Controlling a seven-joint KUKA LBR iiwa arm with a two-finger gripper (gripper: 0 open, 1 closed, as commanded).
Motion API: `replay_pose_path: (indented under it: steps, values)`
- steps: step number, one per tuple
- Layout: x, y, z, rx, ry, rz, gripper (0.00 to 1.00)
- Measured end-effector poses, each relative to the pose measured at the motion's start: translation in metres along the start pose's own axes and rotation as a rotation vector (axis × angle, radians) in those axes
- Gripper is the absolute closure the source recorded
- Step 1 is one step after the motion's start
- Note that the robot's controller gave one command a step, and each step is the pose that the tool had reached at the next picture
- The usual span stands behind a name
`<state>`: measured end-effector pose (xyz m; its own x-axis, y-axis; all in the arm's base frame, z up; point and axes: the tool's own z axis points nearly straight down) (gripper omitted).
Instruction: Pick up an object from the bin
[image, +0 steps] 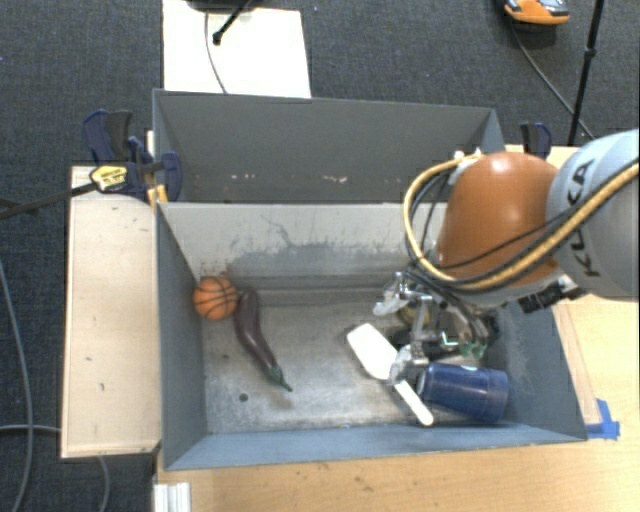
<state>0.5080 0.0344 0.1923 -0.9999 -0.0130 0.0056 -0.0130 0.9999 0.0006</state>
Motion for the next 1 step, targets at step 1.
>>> replay_pose_path:
  steps: [1]
  values:
    - [-0.0017, -0.0002, -0.0041, 0.000, -0.008, 0.001, 0.00]
